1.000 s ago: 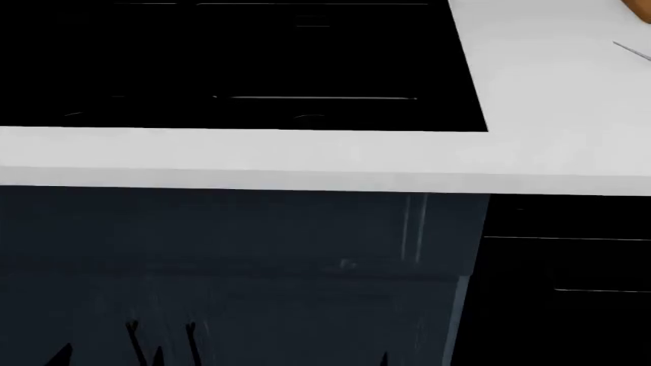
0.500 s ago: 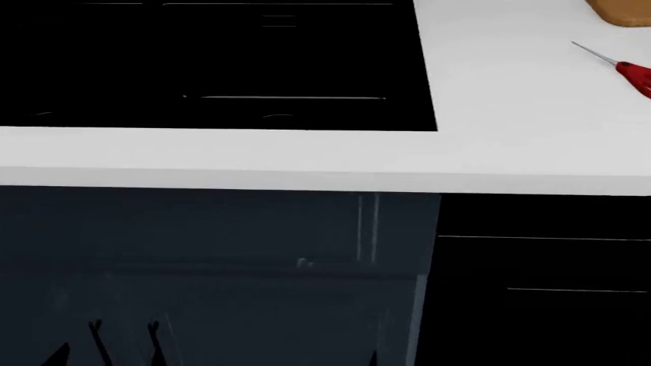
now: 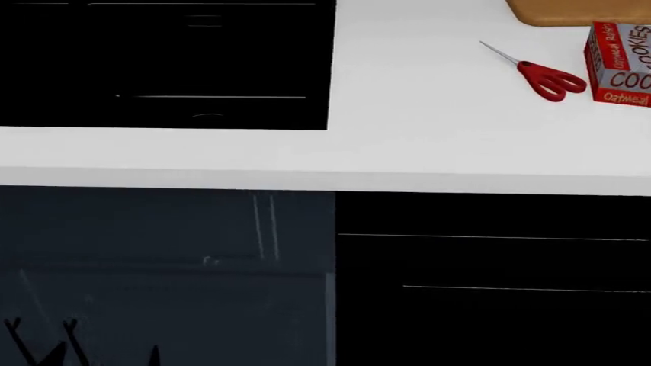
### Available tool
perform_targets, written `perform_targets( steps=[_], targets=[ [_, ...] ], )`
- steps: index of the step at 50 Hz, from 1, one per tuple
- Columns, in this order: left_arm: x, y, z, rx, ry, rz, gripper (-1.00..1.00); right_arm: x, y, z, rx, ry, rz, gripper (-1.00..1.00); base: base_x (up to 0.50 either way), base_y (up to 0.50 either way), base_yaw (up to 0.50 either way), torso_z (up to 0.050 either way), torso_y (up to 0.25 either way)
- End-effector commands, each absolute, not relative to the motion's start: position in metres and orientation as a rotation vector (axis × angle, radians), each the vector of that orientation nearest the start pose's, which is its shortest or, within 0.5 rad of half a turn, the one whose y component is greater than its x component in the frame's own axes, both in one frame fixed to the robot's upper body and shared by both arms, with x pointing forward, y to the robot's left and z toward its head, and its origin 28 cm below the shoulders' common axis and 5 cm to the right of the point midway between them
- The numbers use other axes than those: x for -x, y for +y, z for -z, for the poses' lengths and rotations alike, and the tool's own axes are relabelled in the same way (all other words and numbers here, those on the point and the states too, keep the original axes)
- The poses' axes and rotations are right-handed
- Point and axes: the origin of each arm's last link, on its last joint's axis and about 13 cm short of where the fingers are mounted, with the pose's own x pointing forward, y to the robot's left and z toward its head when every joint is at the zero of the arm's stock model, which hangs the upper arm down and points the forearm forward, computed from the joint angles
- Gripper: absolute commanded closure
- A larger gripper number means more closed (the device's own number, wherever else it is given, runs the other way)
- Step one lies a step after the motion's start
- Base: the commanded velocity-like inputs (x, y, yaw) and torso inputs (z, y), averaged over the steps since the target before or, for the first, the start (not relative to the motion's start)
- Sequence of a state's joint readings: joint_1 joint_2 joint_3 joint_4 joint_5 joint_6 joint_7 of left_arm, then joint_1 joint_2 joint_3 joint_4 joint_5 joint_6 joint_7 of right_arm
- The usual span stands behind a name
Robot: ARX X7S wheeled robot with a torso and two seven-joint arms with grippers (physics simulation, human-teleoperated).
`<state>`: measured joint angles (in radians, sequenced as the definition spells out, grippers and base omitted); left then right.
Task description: Open the dishwasher door
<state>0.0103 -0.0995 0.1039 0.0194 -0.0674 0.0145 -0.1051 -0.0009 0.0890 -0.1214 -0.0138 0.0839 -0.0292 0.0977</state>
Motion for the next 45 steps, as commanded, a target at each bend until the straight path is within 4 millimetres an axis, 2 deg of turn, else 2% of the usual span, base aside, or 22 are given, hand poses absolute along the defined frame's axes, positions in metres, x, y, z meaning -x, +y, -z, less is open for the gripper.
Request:
perform_targets(
  steps=[1,14,19,45],
  targets=[
    [-0.2058,0.2091,-0.0143,-0.032,-0.018,-0.008,-1.00,-0.2090,-0.0927,-0.0165,-0.002,-0.031,-0.027,-1.00,0.00,-0.46,0.00,0.000,0.000],
    [-0.2041,0.2097,-0.0151,-0.014,-0.029,-0.014,-1.00,-0.2094,-0.0925,-0.0176,0.000,-0.033,-0.028,-1.00,0.00,-0.46,0.00,0.000,0.000],
    [-0.2046,0.2092,-0.0151,0.012,-0.015,-0.015,-1.00,-0.2101,-0.0928,-0.0176,-0.006,-0.032,-0.018,-1.00,0.00,0.00,0.00,-0.006,0.000],
    [-0.2022,0.2095,-0.0163,0.008,-0.027,-0.019,-1.00,-0.2080,-0.0923,-0.0178,0.020,-0.050,0.012,-1.00,0.00,0.00,0.00,-0.050,0.000]
  ],
)
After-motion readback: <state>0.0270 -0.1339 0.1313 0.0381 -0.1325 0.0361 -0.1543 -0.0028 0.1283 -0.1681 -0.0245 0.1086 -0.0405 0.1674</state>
